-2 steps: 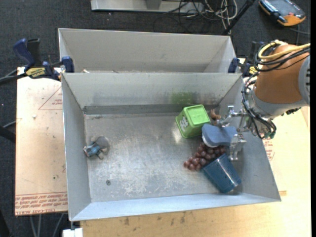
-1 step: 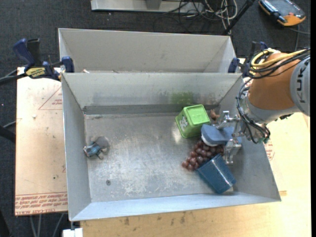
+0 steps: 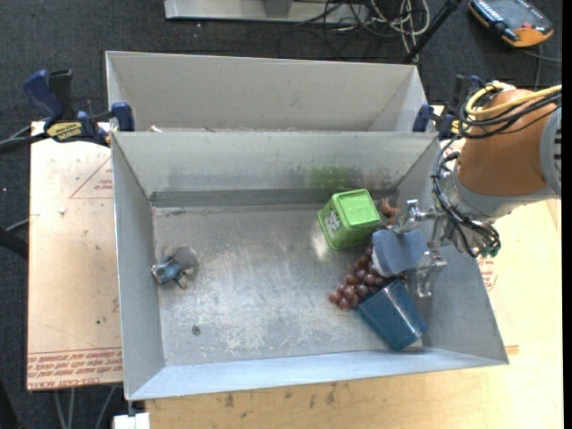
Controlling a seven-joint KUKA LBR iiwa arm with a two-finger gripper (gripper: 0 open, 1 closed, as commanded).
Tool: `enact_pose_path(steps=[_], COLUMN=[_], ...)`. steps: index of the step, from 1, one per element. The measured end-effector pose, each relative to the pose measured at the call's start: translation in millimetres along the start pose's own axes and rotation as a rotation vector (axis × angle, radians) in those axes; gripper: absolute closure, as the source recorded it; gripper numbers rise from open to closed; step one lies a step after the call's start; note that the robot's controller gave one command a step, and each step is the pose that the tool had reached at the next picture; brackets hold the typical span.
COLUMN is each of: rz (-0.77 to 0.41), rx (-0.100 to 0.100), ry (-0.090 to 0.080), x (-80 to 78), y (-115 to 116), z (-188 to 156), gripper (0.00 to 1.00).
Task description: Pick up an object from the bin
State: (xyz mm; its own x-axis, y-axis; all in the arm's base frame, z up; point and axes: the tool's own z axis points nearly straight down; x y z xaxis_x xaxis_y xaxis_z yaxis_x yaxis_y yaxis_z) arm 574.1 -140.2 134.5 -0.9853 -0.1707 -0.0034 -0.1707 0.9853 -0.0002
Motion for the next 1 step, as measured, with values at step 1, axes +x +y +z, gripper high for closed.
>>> enact_pose_path(steps=[1], rz=[0.054], rx=[0.006], ry=[-0.017], x=[-12.5], y=[9.1], z=[49.5], gripper=[0.0])
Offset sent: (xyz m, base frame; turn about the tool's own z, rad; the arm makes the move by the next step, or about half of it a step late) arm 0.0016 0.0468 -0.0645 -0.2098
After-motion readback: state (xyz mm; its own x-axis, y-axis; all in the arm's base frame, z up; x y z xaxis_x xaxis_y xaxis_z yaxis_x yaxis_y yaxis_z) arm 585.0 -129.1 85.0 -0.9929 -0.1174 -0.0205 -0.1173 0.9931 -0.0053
